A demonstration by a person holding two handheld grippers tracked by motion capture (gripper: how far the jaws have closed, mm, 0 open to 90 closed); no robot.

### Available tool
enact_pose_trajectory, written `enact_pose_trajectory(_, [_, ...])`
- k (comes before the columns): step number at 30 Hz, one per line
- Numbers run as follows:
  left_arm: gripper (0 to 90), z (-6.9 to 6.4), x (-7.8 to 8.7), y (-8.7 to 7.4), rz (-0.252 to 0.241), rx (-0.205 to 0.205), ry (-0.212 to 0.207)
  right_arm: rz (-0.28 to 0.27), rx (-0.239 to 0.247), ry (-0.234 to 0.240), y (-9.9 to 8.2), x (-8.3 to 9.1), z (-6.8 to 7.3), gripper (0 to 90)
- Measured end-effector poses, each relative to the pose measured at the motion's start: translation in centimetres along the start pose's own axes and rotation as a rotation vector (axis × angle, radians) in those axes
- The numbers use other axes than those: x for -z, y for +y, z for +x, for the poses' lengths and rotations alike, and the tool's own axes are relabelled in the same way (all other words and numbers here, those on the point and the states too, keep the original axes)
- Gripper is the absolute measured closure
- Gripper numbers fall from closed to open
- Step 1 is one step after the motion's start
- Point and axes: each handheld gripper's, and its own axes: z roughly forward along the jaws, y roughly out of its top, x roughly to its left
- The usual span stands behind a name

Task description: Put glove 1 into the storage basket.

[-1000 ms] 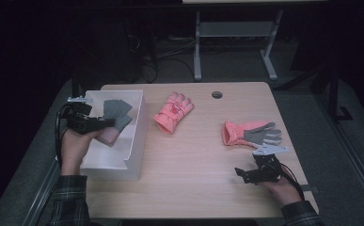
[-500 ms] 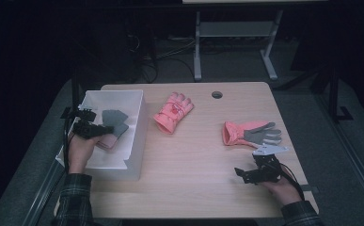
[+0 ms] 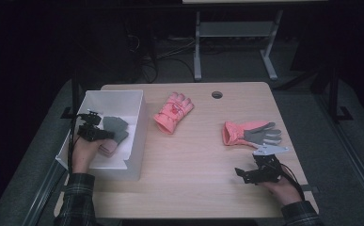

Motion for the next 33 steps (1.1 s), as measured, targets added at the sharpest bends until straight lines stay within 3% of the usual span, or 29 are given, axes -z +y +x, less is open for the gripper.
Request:
enact_pose_trajectory(5, [45.1, -0.2, -0.3, 0.1, 0.020, -0.001, 0.007, 0.001, -0.003, 0.000, 0.0, 0.1, 0.0, 5.7])
enact_pose_trajectory(15, [25.2, -0.7, 0.7, 0.5, -0.024, 0.009, -0.012, 0.009, 0.004, 0.009, -0.1, 0.1, 0.1, 5.6])
enact_pose_trajectory(25, [20.4, -1.5, 3.7, 1.2, -0.097, -0.030, -0.026, 0.017, -0.003, 0.030, 0.0, 0.2, 0.0, 5.5])
enact_pose_trajectory(28, [20.4, -2.1, 5.5, 1.5, -0.164, -0.041, -0.090, 0.024, -0.006, 0.028, 0.0, 0.2, 0.1, 5.5])
enact_pose_trajectory(30, [20.4, -2.7, 6.1, 1.7, -0.190, -0.050, -0.130, 0.024, -0.004, 0.029, 0.0, 0.2, 0.1, 5.5])
enact_pose_trajectory(33, [20.4, -3.3, 6.7, 2.0, -0.203, -0.072, -0.158, 0.025, -0.005, 0.028, 0.0, 0.2, 0.1, 5.5])
